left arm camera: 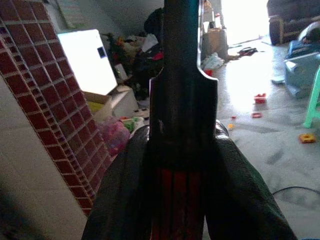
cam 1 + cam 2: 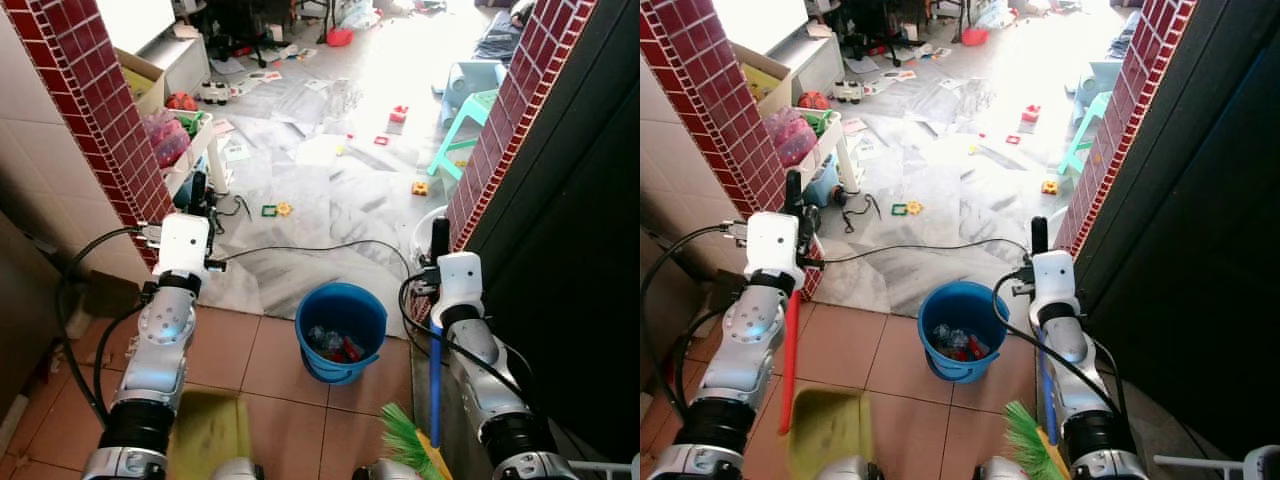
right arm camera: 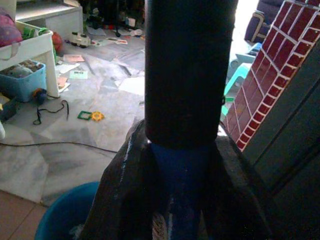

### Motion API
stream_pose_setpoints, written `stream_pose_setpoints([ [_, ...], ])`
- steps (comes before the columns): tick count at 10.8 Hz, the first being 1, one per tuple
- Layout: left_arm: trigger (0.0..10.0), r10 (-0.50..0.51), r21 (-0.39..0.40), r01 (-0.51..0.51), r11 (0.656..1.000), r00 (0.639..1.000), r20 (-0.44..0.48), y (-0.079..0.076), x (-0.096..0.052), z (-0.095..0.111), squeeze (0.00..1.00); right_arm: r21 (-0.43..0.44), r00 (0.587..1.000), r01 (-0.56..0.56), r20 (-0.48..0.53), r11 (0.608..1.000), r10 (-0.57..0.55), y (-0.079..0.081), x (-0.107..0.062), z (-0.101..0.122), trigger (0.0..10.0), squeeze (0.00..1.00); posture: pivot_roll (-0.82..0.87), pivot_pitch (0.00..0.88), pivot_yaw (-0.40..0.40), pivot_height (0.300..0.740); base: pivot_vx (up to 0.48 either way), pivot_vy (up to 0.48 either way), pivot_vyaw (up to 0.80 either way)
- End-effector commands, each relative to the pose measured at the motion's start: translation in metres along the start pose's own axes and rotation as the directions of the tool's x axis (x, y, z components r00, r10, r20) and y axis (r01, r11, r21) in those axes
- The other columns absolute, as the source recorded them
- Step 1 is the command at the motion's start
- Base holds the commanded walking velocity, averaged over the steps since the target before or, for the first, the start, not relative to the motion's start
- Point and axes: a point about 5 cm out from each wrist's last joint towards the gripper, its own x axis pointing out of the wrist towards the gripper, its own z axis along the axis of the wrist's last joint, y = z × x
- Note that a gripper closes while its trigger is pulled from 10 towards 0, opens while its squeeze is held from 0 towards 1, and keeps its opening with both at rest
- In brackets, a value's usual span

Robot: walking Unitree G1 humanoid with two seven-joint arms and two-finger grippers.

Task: Sweep floor

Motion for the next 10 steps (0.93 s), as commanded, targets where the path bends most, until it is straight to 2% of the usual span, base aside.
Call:
stream_pose_setpoints([
  [1,10.0,0.000,-0.065,-0.001,0.998,1.000,-0.018,-0.003,-0.002,-0.004,0.00,0.039,0.999,0.011,0.045,0.999,-0.013,0.000,0.003,0.010,10.0,0.00,-0.05,0.000,0.012,0.740,0.000,0.000,0.00],
  [3,10.0,-0.035,-0.126,0.029,0.992,0.998,-0.046,-0.015,-0.012,-0.018,0.00,0.075,0.998,0.033,0.048,0.997,-0.037,-0.001,0.001,0.011,10.0,0.00,-0.06,0.000,0.015,0.740,0.000,0.000,0.00],
  [4,10.0,-0.054,-0.105,0.050,0.993,0.998,-0.033,-0.022,-0.014,-0.019,0.00,0.097,0.998,0.045,0.043,0.994,-0.049,-0.001,0.000,0.010,10.0,0.00,-0.06,0.000,0.016,0.740,0.000,0.000,0.00],
  [5,10.0,-0.089,-0.124,0.080,0.989,0.994,-0.069,-0.033,-0.015,-0.026,0.00,0.121,0.998,0.055,0.031,0.991,-0.059,0.001,-0.001,0.007,10.0,0.00,-0.06,0.000,0.024,0.740,0.000,0.000,0.00],
  [6,10.0,-0.112,-0.220,0.082,0.972,0.986,-0.126,-0.040,-0.020,-0.039,0.00,0.159,0.998,0.068,0.008,0.985,-0.070,0.002,-0.001,0.002,10.0,0.00,-0.07,0.000,0.033,0.740,0.000,0.000,0.00],
  [7,10.0,-0.146,-0.222,0.102,0.970,0.970,-0.194,-0.047,-0.032,-0.052,0.00,0.172,0.998,0.069,-0.012,0.983,-0.068,0.003,-0.002,-0.003,10.0,0.00,-0.09,0.000,0.052,0.740,0.000,0.000,0.00],
  [8,10.0,-0.144,-0.209,0.089,0.974,0.953,-0.266,-0.048,-0.038,-0.059,0.00,0.170,0.998,0.071,-0.015,0.983,-0.069,0.000,-0.003,-0.003,10.0,0.00,-0.09,0.000,0.057,0.740,0.000,0.000,0.00],
  [10,10.0,-0.167,-0.265,0.073,0.962,0.921,-0.351,-0.046,-0.046,-0.064,0.00,0.167,0.998,0.058,-0.017,0.984,-0.056,-0.001,-0.002,-0.004,10.0,0.00,-0.07,0.000,0.055,0.740,0.000,0.000,0.00],
])
